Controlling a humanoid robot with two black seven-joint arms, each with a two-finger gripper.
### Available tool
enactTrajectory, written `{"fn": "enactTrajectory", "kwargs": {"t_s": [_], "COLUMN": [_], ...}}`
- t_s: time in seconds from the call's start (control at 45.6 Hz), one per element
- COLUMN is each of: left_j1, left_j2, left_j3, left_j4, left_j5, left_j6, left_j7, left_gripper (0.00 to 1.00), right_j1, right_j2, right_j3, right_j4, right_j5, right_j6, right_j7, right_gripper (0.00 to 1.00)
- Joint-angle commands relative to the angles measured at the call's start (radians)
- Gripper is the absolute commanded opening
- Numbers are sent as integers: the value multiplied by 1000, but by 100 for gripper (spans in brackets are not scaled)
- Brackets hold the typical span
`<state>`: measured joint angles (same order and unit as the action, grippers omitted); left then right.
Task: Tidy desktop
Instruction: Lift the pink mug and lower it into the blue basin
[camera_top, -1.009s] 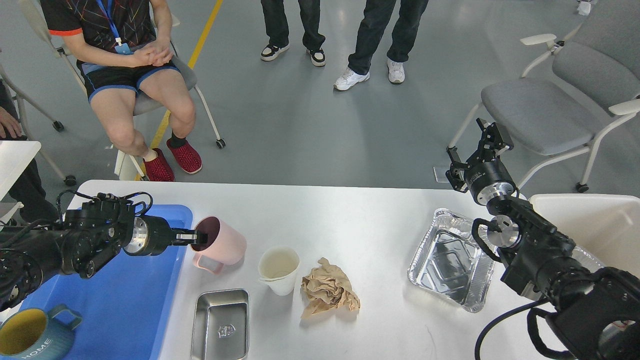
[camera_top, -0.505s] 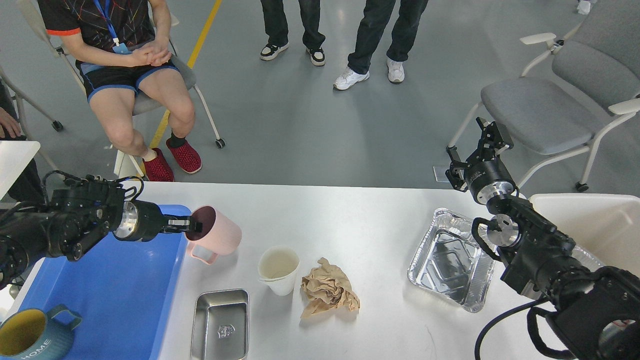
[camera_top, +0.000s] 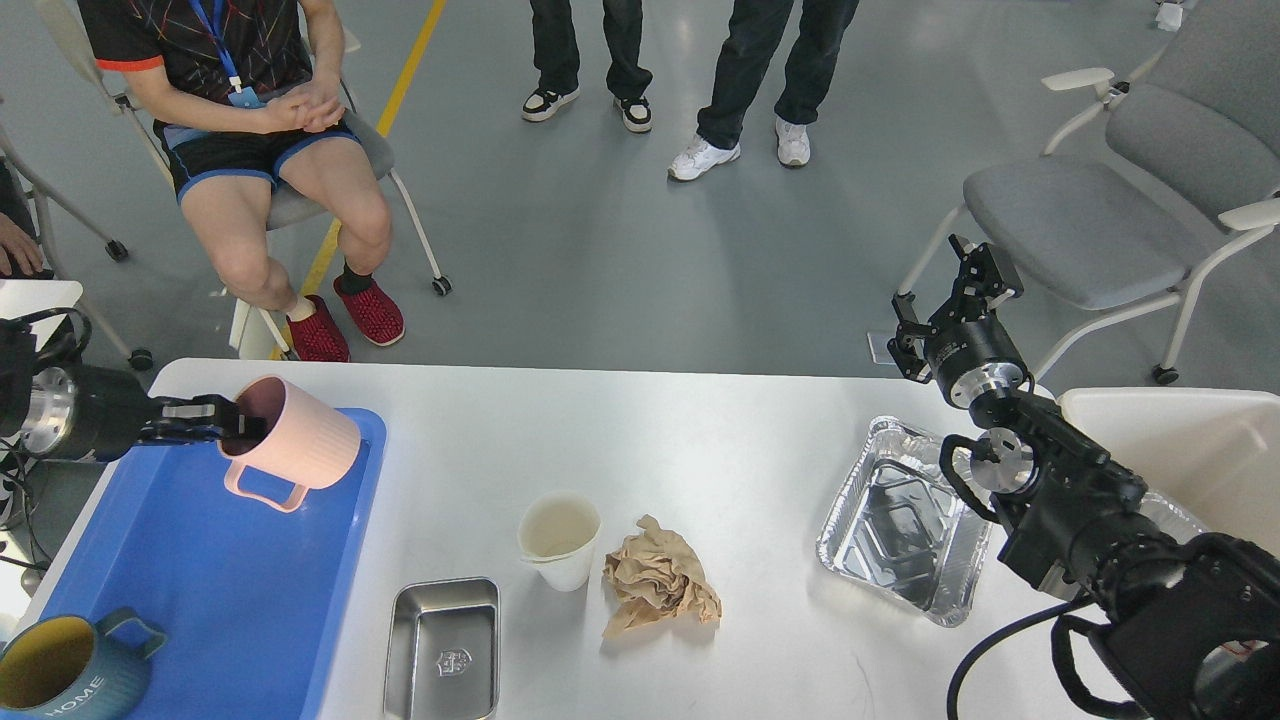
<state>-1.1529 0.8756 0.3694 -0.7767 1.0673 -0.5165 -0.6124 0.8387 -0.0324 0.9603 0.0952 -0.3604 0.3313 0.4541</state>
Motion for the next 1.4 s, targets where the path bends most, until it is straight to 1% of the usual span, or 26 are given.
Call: {"fn": "enactTrajectory", "kwargs": {"t_s": [0.0,0.132,0.417,0.614,0.768,0.9,0.965,1.119,1.294,1.382], "left_j1": [2,1,18,93,131,185,194,214,245,243], "left_j2": [34,62,149,180,175,168,164,152,140,126], "left_j3": [3,8,22,22,22,22,20,22,22,22], "left_j4": [-65,-82,-174,-207,-210,-210,-210,-210,-208,-208], "left_j5": [6,25,105,160,163,183,183,187,194,194], "left_j6": [13,13,16,58,73,115,119,124,159,161], "left_j7": [3,3,3,6,16,16,17,42,48,69], "left_gripper": [1,1,1,1,1,1,1,1,1,1], "right_j1": [5,5,5,5,5,5,5,5,5,5], "right_j2": [2,0,0,-1,0,0,0,2,2,3], "right_j3": [0,0,0,0,0,0,0,0,0,0], "right_j4": [0,0,0,0,0,0,0,0,0,0], "right_j5": [0,0,0,0,0,0,0,-2,0,-2], "right_j6": [0,0,0,2,2,2,2,2,2,0], "right_j7": [0,0,0,0,0,0,0,0,0,0], "right_gripper": [100,100,100,100,100,100,100,100,100,100]}}
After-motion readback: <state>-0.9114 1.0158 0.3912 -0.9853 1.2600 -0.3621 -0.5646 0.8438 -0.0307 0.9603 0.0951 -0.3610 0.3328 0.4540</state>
